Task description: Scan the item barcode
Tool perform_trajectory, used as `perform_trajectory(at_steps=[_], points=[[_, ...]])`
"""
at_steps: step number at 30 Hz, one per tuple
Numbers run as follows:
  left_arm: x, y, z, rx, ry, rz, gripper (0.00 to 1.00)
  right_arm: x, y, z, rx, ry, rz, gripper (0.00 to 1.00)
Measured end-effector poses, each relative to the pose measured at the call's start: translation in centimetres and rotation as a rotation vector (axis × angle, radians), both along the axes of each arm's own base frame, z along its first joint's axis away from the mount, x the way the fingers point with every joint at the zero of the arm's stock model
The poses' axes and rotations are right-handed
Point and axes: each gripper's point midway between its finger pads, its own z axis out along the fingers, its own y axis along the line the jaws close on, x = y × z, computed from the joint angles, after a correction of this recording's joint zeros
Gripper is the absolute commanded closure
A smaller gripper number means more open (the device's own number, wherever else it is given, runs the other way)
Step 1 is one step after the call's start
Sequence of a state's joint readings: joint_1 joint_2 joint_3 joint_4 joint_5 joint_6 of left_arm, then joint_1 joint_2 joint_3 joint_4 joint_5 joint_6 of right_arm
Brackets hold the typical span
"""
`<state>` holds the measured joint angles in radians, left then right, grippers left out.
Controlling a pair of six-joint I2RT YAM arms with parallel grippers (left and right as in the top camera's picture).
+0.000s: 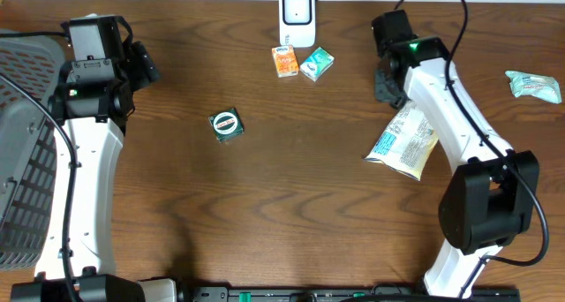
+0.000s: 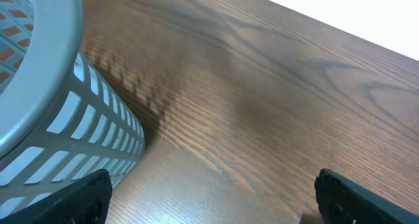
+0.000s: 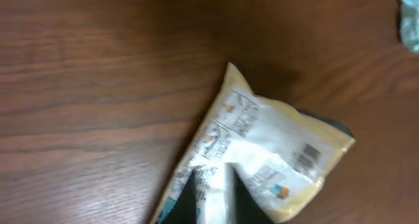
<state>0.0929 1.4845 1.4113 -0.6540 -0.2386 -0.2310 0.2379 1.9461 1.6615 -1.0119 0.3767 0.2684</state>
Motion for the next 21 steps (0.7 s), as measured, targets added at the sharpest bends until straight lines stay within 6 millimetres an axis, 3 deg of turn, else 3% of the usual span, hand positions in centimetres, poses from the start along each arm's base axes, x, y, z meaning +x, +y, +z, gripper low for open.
perform_trajectory(at_steps=[1, 2, 4, 6, 14, 18, 21], points=[[0.0, 0.0, 0.0, 0.000, 0.000, 0.000, 0.02, 0.0, 0.1, 0.0, 0.008, 0.000, -0.006, 0.35], [0.0, 0.0, 0.0, 0.000, 0.000, 0.000, 0.02, -0.2, -0.1, -0.1, 0.015, 0.005, -0.017, 0.25], [0.0, 0.0, 0.0, 0.000, 0.000, 0.000, 0.02, -0.7, -0.4, -0.2, 0.037, 0.028, -0.043, 0.16], [0.0, 0.0, 0.0, 0.000, 0.000, 0.000, 0.02, -1.8, -1.0, -0.6, 0.062, 0.077, -0.075, 0.01], [0.0, 0.0, 0.0, 0.000, 0.000, 0.000, 0.02, -7.5, -5.0, -1.8, 0.275, 0.332, -0.250, 0.01], [0.0, 0.0, 0.0, 0.000, 0.001, 0.000, 0.02, -7.9, -5.3, -3.0, 0.407, 0.353, -0.274, 0.01], [0.0, 0.0, 0.0, 0.000, 0.000, 0.000, 0.02, -8.4, -4.2, -4.9, 0.543, 0.372, -0.241, 0.01]])
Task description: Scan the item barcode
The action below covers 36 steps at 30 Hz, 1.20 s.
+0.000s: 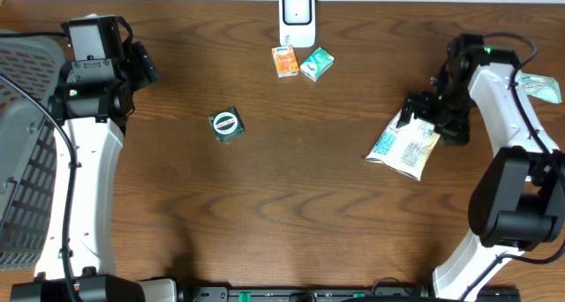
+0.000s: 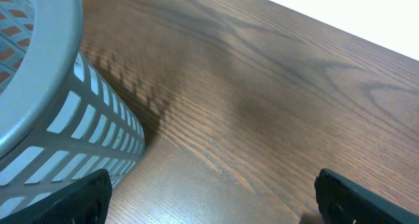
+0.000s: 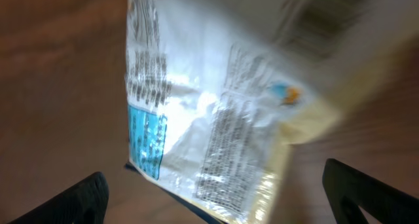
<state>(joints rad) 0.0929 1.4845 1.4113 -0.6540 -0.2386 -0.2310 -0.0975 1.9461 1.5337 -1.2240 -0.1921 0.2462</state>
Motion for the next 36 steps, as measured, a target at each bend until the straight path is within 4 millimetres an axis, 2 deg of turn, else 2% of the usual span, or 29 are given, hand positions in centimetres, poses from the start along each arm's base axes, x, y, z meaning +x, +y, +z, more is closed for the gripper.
perform_trajectory(at_steps=[4, 8, 13, 15, 17, 19, 20, 25, 27, 30, 33, 35, 36], points=[[0.0, 0.0, 0.0, 0.000, 0.000, 0.000, 0.02, -1.1, 1.2, -2.5, 0.096, 0.008, 0.009, 0.01], [0.0, 0.0, 0.0, 0.000, 0.001, 0.000, 0.02, -2.6, 1.5, -4.6, 0.136, 0.034, 0.000, 0.01], [0.0, 0.0, 0.0, 0.000, 0.001, 0.000, 0.02, -3.2, 1.5, -6.2, 0.161, 0.024, -0.019, 0.01], [0.0, 0.0, 0.0, 0.000, 0.000, 0.000, 0.02, -3.2, 1.6, -6.1, 0.165, 0.016, -0.020, 0.01], [0.0, 0.0, 0.0, 0.000, 0.000, 0.000, 0.02, -3.1, 1.6, -6.2, 0.164, 0.008, -0.019, 0.18], [0.0, 0.0, 0.0, 0.000, 0.001, 0.000, 0.02, -2.8, 1.6, -6.3, 0.164, -0.009, -0.019, 0.45], [0.0, 0.0, 0.0, 0.000, 0.000, 0.000, 0.02, -2.5, 1.6, -6.3, 0.168, -0.021, -0.022, 0.55], [0.0, 0.0, 0.0, 0.000, 0.000, 0.000, 0.03, 0.0, 1.3, -5.9, 0.165, -0.115, -0.023, 0.64], [0.0, 0.0, 0.0, 0.000, 0.001, 0.000, 0.02, 1.7, 0.8, -5.1, 0.151, -0.177, -0.009, 0.73], [0.0, 0.0, 0.0, 0.000, 0.000, 0.000, 0.02, 5.2, 0.0, -2.7, 0.128, -0.295, 0.009, 0.83], [0.0, 0.0, 0.0, 0.000, 0.001, 0.000, 0.02, 8.6, -1.0, 0.3, 0.095, -0.412, 0.015, 0.78], [0.0, 0.0, 0.0, 0.000, 0.000, 0.000, 0.02, 10.1, -1.3, 2.1, 0.083, -0.469, 0.023, 0.73], [0.0, 0.0, 0.0, 0.000, 0.000, 0.000, 0.02, 10.6, -1.3, 3.0, 0.083, -0.487, 0.027, 0.67]])
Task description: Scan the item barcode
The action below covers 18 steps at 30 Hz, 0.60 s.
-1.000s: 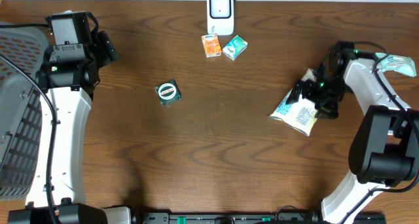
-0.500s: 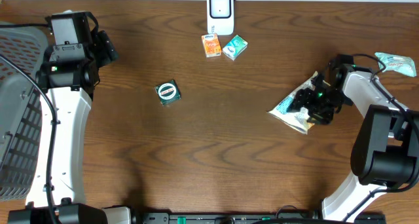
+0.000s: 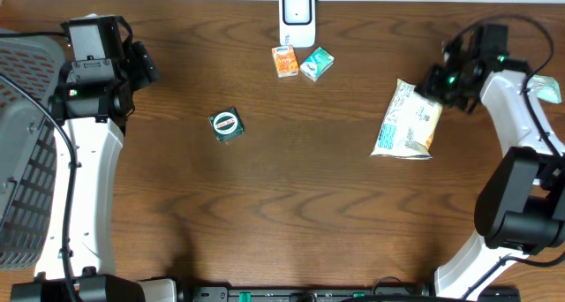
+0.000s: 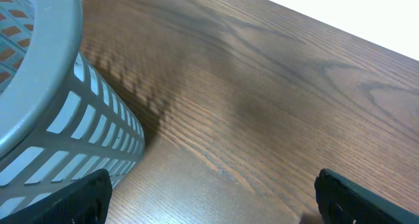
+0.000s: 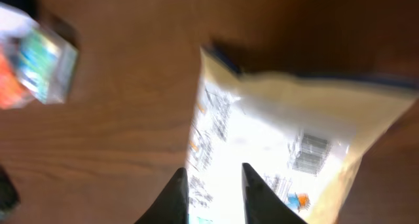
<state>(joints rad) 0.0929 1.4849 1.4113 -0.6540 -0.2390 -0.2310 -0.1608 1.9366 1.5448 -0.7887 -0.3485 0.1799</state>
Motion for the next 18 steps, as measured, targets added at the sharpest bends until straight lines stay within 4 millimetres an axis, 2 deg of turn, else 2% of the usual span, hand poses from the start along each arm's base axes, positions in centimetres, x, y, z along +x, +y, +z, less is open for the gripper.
perform_trajectory(at_steps=[3, 4, 8, 13, 18], points=[[0.0, 0.0, 0.0, 0.000, 0.000, 0.000, 0.02, 0.5, 0.5, 1.5, -0.001, -0.017, 0.015, 0.59], [0.0, 0.0, 0.0, 0.000, -0.001, 0.000, 0.02, 0.5, 0.8, 1.7, -0.001, -0.015, 0.025, 0.54], [0.0, 0.0, 0.0, 0.000, 0.000, 0.000, 0.03, -1.5, 3.7, 0.8, -0.038, 0.079, 0.083, 0.33], [0.0, 0.0, 0.0, 0.000, 0.000, 0.000, 0.02, -4.1, 6.7, -0.7, -0.254, 0.197, 0.094, 0.26], [0.0, 0.0, 0.0, 0.000, 0.000, 0.000, 0.02, -5.1, 7.3, -2.4, -0.470, 0.247, 0.012, 0.20]])
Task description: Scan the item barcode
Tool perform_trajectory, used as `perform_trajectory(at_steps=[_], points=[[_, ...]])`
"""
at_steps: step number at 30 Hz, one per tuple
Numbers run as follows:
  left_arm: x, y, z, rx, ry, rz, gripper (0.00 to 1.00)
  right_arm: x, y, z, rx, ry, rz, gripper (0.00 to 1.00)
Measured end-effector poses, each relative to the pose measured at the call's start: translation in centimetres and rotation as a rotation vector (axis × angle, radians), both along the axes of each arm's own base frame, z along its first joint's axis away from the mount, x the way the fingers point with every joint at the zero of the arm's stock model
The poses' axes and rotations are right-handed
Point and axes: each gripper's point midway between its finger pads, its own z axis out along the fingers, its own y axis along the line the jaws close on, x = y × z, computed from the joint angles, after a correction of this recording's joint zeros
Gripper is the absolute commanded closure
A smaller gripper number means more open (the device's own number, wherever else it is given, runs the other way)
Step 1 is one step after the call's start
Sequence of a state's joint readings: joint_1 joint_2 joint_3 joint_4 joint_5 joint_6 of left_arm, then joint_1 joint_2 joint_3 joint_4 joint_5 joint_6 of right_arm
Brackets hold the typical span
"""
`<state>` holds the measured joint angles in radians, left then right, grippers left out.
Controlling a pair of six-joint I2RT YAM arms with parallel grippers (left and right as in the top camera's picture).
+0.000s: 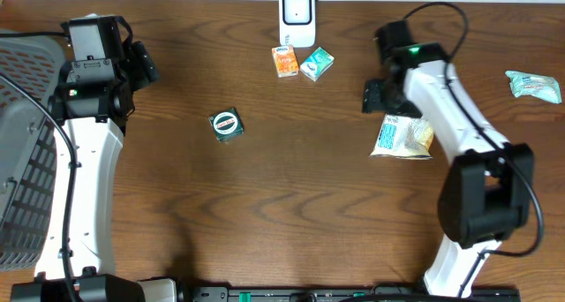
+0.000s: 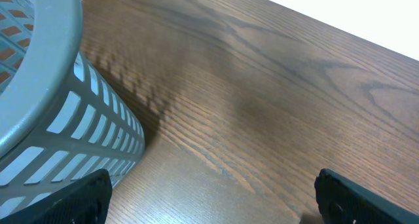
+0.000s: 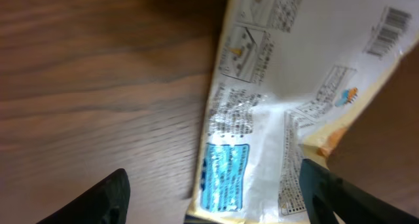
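Observation:
A white and yellow snack bag (image 1: 403, 136) lies label-up on the table at the right, its top partly hidden under my right arm. In the right wrist view the bag (image 3: 281, 106) shows a barcode (image 3: 391, 22) near its far corner. My right gripper (image 1: 374, 98) (image 3: 219, 201) is open, its fingers wide apart over the bag's blue-label end and holding nothing. The white scanner (image 1: 297, 6) stands at the back edge. My left gripper (image 1: 144, 64) (image 2: 209, 201) is open over bare wood at the far left.
An orange box (image 1: 283, 60) and a green box (image 1: 316, 64) lie in front of the scanner. A dark green round-labelled packet (image 1: 226, 124) lies left of centre. A pale green packet (image 1: 533, 85) is at the far right. A grey basket (image 1: 26, 152) (image 2: 46, 86) stands at the left edge.
My right gripper, its fingers close together over the bag near the right edge, now stands open farther left at the bag's upper left. The bag lies a little nearer. The left arm is unchanged.
First my right gripper was narrow over the slanted bag. Then it was open at the bag's right side. Then its fingers were close together again and the bag stood more upright and farther back. Now the gripper is open and the bag lies flat.

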<state>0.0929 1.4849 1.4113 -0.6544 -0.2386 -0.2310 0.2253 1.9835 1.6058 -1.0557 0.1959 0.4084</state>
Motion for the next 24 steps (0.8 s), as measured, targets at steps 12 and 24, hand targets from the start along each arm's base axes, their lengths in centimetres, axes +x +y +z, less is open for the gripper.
perform_trajectory(at_steps=[12, 24], points=[[0.0, 0.0, 0.0, 0.000, 0.000, 0.000, 0.02, -2.5, -2.2, -6.5, -0.285, 0.117, -0.088, 0.53], [0.0, 0.0, 0.0, 0.000, 0.000, 0.000, 0.02, -1.7, -1.6, -7.1, -0.221, 0.122, -0.085, 0.99]])
